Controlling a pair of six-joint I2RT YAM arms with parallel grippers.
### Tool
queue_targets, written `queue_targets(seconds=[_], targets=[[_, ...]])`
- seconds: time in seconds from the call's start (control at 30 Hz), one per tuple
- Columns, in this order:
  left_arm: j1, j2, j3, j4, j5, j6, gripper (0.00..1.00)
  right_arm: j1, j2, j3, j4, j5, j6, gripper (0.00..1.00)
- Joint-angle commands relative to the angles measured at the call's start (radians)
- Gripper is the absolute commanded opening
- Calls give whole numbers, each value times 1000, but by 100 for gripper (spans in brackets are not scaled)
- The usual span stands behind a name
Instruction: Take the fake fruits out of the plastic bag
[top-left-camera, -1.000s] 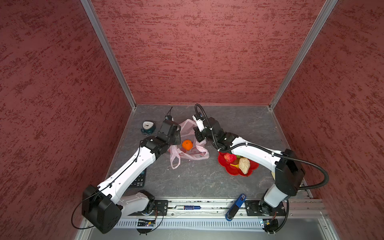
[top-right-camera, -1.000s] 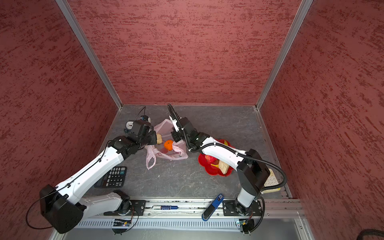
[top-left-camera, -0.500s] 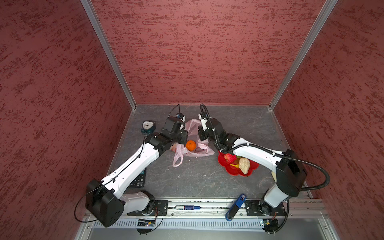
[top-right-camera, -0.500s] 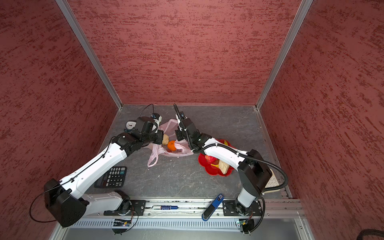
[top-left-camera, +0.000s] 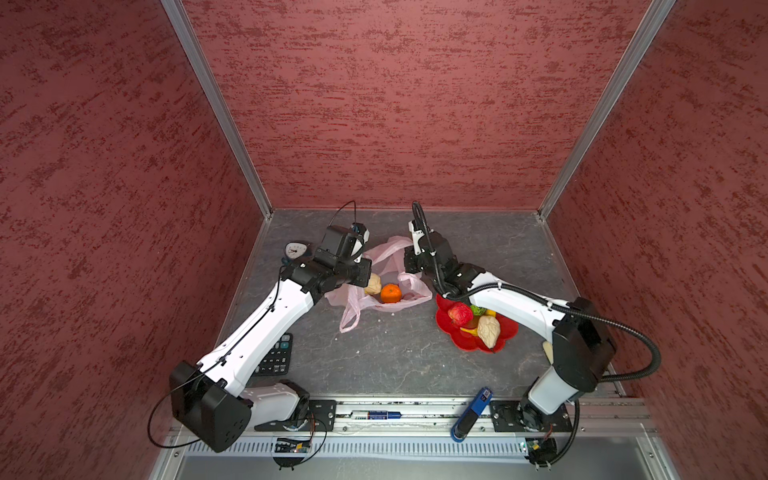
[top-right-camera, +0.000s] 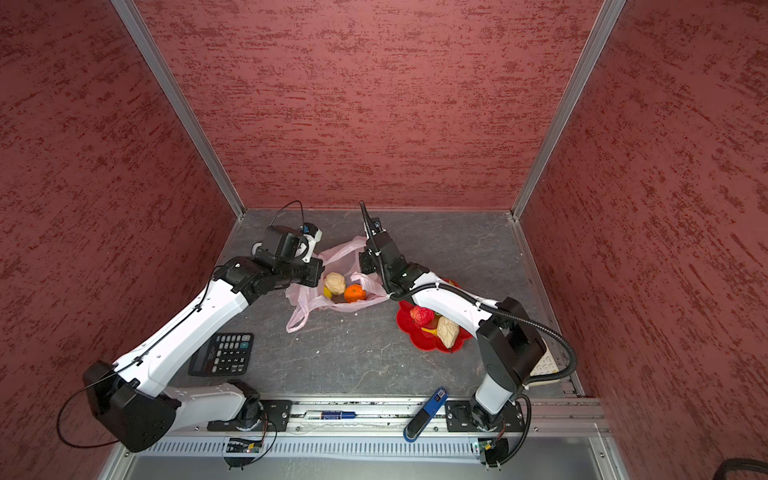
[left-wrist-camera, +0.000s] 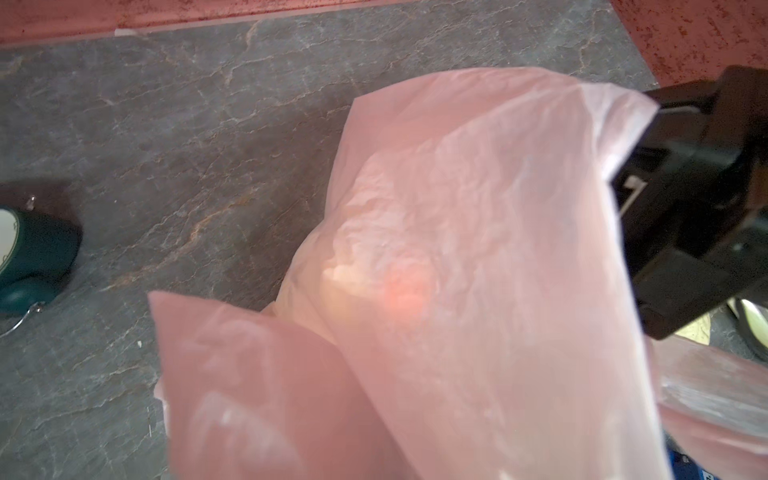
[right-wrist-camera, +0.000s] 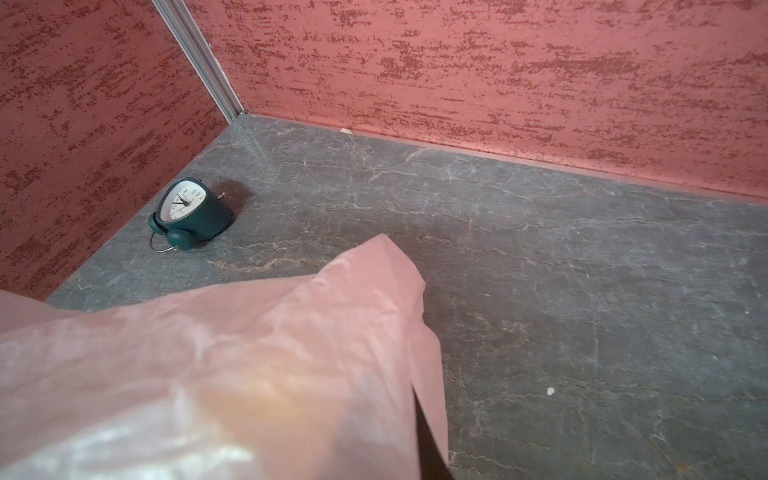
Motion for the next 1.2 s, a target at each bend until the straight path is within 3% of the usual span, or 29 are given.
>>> queue_targets(seconds=[0.0,0.23,0.43,0.53,0.63,0.83,1.0,1.17], targets=[[11,-41,-43,-60,55,-71,11,-6,-33,5,-15,-3,-4,15],[-29,-147,-217,-121,94,-228,10,8,-93,-31,-86,-176,-81,23],[-87,-238,-335,-91,56,-346,10,30,-181,-82,-160,-191,-76,61],[-123,-253,-370,-59,12,-383,9,55,-270,-99,-218,-159,-77,72],[-151,-249,-393,-10,-19,-408,9,82,-360,-100,-293,-110,-78,76],[-160,-215,-406,62,-68,-468,9,112,-512,-83,-434,-46,-58,77],[-160,-200,-412,132,-87,-511,9,162,-538,-66,-455,-105,-38,53],[-160,-172,-404,154,-104,-530,9,239,-443,-44,-401,-67,5,42]])
